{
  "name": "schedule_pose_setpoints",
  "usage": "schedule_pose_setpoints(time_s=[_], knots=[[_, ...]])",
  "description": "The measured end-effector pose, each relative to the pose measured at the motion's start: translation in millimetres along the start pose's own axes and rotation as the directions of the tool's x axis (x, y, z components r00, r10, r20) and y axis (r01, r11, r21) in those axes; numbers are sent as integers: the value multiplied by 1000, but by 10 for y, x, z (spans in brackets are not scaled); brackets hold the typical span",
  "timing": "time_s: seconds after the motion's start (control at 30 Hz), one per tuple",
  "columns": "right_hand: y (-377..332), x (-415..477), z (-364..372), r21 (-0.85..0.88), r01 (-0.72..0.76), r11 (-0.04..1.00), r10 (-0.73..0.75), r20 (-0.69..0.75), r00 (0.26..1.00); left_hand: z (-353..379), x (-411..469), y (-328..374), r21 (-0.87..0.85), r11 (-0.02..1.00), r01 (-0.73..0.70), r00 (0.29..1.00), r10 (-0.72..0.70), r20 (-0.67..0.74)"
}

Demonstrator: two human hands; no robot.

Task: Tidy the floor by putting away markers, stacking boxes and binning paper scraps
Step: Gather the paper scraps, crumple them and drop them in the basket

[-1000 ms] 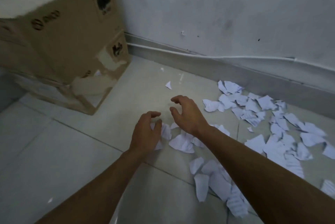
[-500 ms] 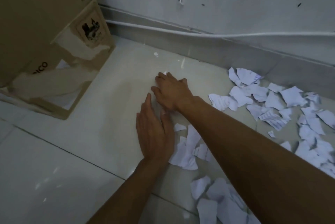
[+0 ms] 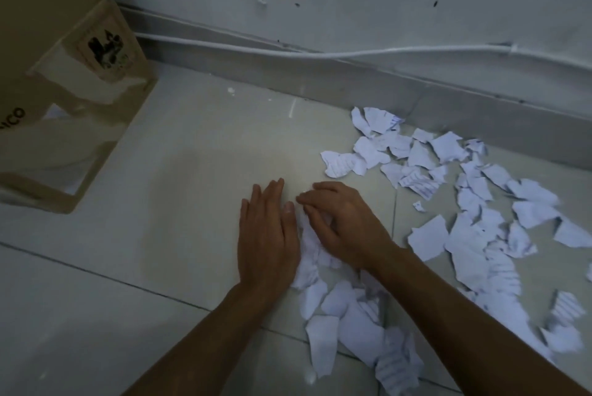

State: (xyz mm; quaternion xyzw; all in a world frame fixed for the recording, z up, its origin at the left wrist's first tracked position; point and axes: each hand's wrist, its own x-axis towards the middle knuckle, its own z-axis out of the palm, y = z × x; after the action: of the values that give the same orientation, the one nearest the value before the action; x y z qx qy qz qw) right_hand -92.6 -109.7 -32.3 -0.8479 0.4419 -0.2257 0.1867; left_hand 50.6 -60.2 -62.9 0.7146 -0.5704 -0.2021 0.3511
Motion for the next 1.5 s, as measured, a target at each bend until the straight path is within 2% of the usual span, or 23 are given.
schedule_pose_setpoints(time_s=[0.13,0.2,0.3,0.4,0.5,0.63,0.73,0.83,0.87,0.93,0.97,1.03,1.13,1.27,1.37,1.43,1.5], knots=[[289,178,-286,-64,-83,995,66,-234,970,145,-70,189,107,992,-62,996,54,74],[526,369,-409,-99,-214,972,183,-252,950,206,-58,274,155,985,-78,994,65,89],[894,641,-508,-207,-416,885,399,-120,909,238,-64,281,200,976,-86,993,69,93],[1115,709,-478,-315,-444,839,489,79,869,237,-69,260,167,984,-69,995,56,85],[1047,530,-322,-323,-402,857,453,101,886,230,-64,264,140,988,-63,996,53,75],[623,119,-116,-257,-215,942,248,103,963,221,-69,255,110,991,-78,995,70,76],[468,-24,-165,-123,-146,982,146,-12,989,218,-63,269,90,994,-65,995,57,83],[554,107,-308,-91,-217,972,201,-160,966,214,-61,282,122,990,-75,994,65,88],[594,174,-358,-69,-279,958,266,-149,952,210,-62,283,123,989,-78,994,67,91],[648,258,-406,-6,-381,925,381,4,925,199,-59,280,132,988,-85,992,72,105],[646,262,-409,3,-379,926,376,115,920,194,-55,279,154,983,-95,990,78,116],[578,192,-407,19,-292,956,273,300,914,185,-51,264,213,969,-122,986,95,136],[457,11,-482,102,-251,963,190,404,895,185,-42,236,242,957,-159,979,122,161],[296,-348,-534,-54,-184,981,188,469,863,180,-33,197,234,961,-149,980,111,167],[67,-639,-273,-203,-72,977,156,433,888,173,-22,190,208,964,-165,974,126,189],[-48,-689,-57,-329,-99,939,219,353,910,167,-15,180,166,972,-167,971,133,199],[-86,-628,69,-363,-196,911,297,247,922,156,-15,169,133,977,-166,970,138,199]])
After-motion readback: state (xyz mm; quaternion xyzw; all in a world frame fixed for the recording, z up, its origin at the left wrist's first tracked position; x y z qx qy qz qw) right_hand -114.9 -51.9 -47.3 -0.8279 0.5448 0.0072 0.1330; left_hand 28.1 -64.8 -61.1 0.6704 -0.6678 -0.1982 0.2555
